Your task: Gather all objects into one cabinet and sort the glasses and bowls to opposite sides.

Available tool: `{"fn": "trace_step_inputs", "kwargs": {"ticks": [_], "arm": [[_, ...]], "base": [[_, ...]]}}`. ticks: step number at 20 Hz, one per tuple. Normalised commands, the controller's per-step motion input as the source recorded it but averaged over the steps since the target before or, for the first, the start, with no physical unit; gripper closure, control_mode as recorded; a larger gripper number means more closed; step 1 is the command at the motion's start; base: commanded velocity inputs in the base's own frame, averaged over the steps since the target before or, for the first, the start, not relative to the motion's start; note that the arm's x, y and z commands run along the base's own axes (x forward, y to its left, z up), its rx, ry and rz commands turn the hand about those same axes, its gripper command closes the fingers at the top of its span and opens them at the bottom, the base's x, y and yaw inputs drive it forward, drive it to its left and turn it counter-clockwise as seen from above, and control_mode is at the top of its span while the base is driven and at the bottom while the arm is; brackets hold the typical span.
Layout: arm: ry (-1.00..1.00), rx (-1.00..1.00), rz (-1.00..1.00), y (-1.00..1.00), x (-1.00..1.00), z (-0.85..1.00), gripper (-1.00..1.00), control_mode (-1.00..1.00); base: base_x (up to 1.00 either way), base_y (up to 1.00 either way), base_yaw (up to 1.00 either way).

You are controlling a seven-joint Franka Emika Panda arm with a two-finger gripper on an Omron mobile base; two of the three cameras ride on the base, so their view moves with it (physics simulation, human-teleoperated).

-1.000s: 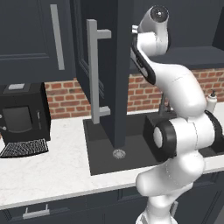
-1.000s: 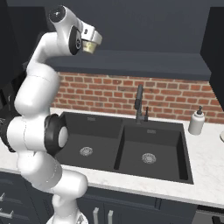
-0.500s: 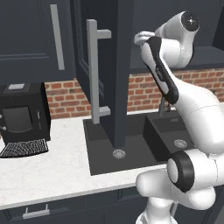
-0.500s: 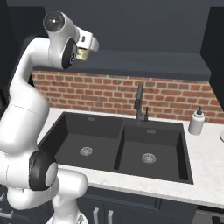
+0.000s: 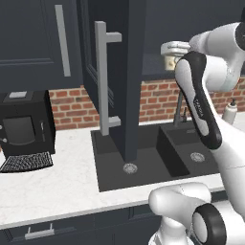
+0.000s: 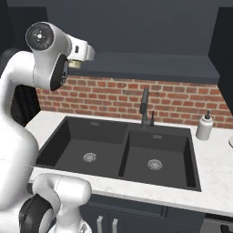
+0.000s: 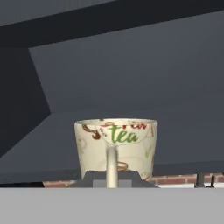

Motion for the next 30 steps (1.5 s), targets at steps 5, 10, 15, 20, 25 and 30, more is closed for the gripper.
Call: {"fn": "trace_step_inputs", "kwargs": {"ticks": [5,10,15,20,25,30], "arm": [[-0.22,0.00,0.00,-0.02,-1.00,0.00,1.00,-1.00],[-0.41,-0.01,0.00,0.00,-1.00,0.00,1.00,-1.00],[-0.68,-0.07,0.00,0.00,-1.00,0.00,1.00,-1.00],[-0.42,-0.01,0.00,0.00,-0.80,0.00,1.00,1.00],[0.00,0.00,0.00,0.00,0.00,0.00,1.00,1.00],[0.00,0.00,0.00,0.00,0.00,0.00,1.00,1.00]], "base": [[0.00,0.00,0.00],[0.00,0.00,0.00],[0.00,0.00,0.00],[-0.20,0.00,0.00],[-1.00,-0.03,0.00],[-1.00,-0.13,-0.01]]}}
